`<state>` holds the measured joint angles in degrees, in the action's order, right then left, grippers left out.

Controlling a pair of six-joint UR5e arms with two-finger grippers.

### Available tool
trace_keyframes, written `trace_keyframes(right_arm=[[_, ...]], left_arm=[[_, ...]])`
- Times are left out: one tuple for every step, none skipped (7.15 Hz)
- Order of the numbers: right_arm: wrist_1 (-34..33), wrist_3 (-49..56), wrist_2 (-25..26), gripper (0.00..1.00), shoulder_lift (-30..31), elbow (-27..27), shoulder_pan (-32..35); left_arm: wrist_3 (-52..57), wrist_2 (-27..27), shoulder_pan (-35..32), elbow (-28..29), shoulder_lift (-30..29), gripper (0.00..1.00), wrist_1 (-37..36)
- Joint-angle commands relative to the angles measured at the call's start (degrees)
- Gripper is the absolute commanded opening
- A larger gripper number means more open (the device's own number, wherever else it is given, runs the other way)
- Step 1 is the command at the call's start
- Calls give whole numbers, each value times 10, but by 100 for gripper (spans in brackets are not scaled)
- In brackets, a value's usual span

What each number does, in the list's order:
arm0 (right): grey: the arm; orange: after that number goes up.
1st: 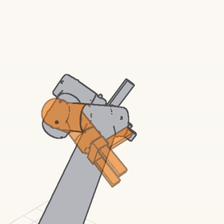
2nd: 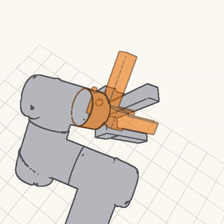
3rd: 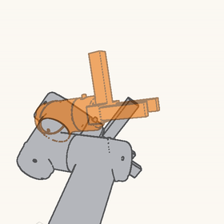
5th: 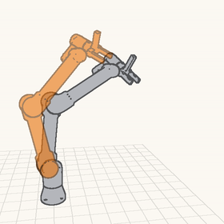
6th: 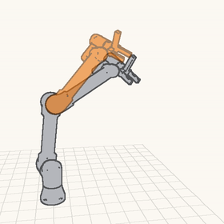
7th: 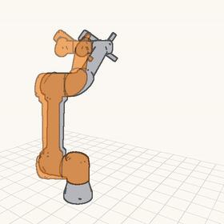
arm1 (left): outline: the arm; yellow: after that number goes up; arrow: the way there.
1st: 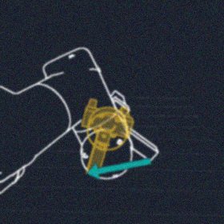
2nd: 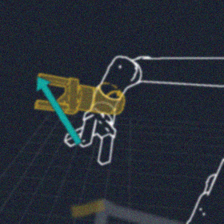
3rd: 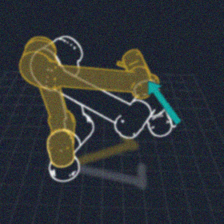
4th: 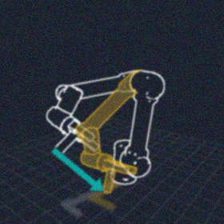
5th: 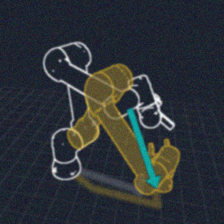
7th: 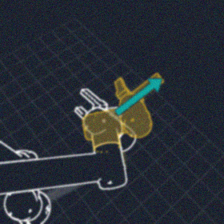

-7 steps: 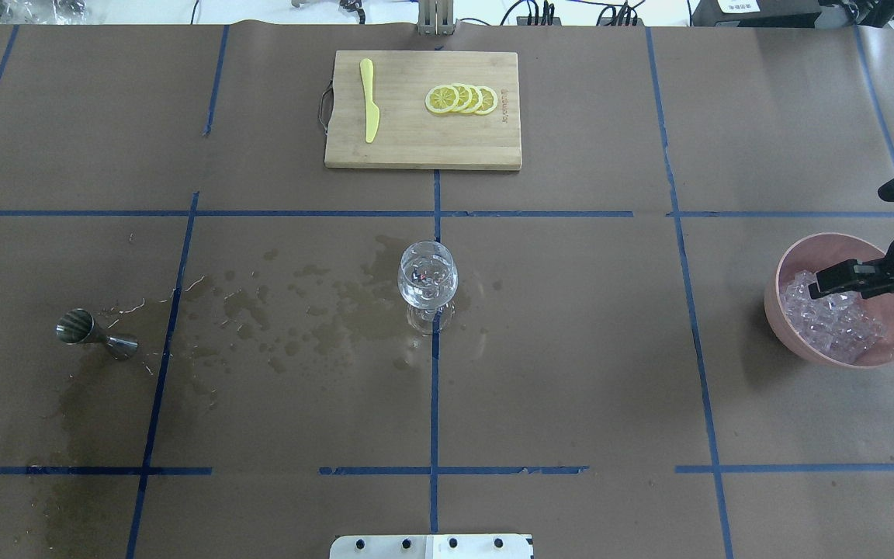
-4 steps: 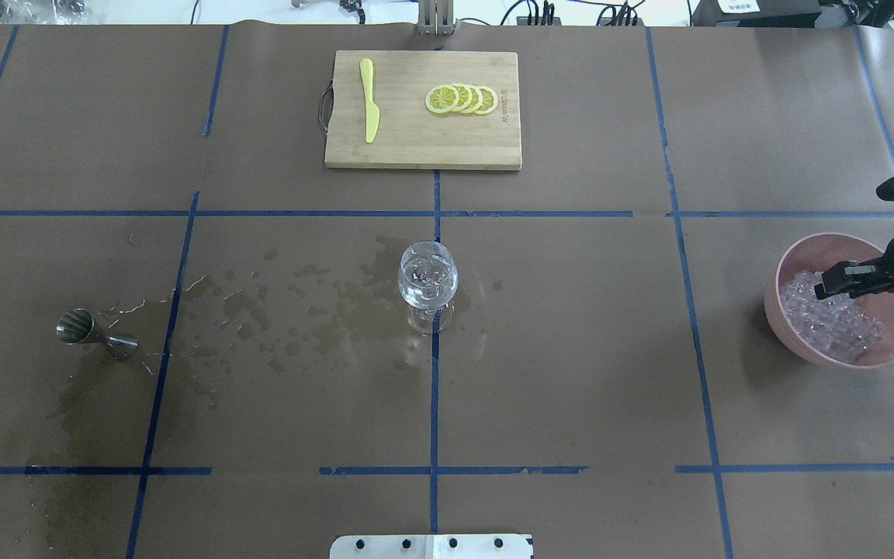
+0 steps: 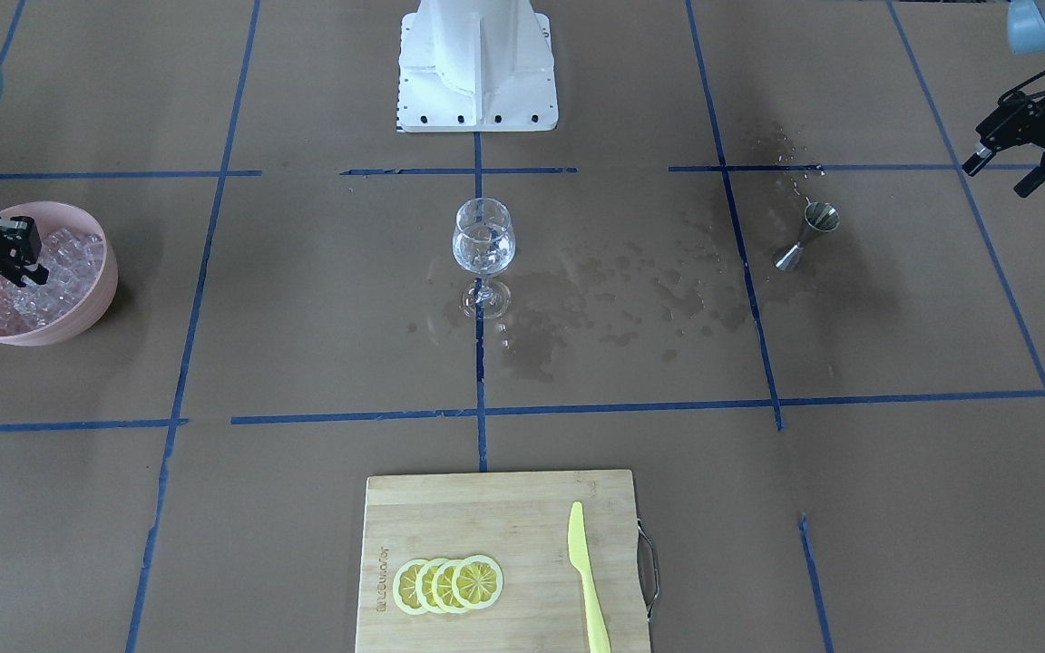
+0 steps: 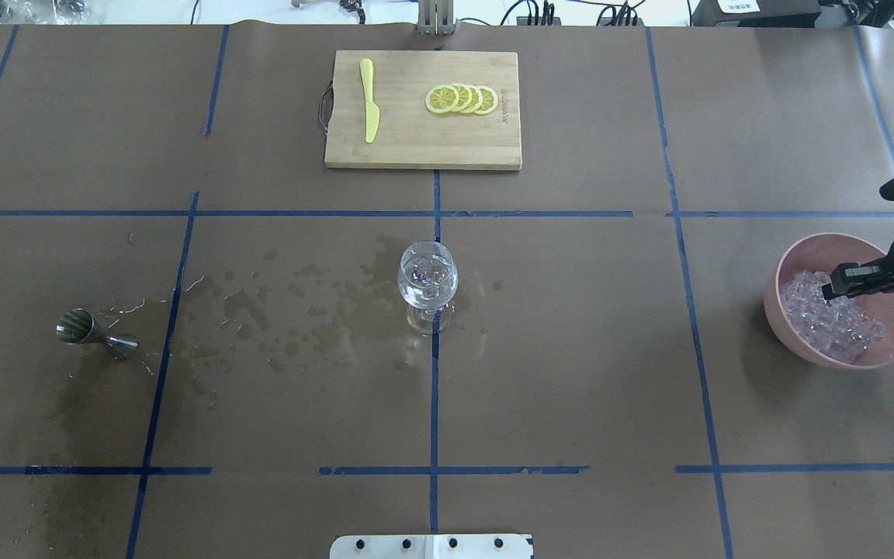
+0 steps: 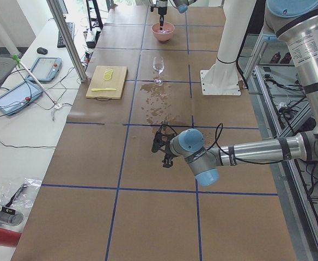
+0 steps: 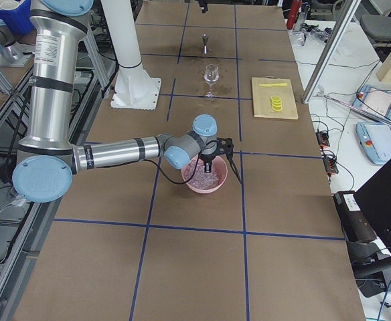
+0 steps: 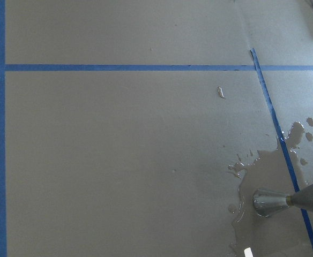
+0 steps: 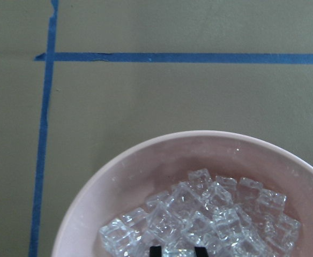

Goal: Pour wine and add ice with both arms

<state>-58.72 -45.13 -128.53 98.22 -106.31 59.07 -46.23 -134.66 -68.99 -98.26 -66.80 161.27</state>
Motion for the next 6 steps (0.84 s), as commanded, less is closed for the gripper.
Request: trace_keyframes(right_arm=[[-76,-74,-5,0,-64,-73,9],[-100,-155,-6,0,-118,-86,-10],[-101,-271,6,0,-170,-90,-58],[-104,-365,27,0,-234,-91,-104],[-119,-443,62,0,-290,-91,-152],[-176,-496,104,0,-365,-90,-203]], left_arm=[[1,-1,0,0,0,100,0],[1,0,0,1,-1,100,4],[-1,13,0,0,-1,100,9],[-1,25,0,1,-2,100,9],[-2,25,0,1,-2,100,9],[-2,25,0,1,-2,100,9]])
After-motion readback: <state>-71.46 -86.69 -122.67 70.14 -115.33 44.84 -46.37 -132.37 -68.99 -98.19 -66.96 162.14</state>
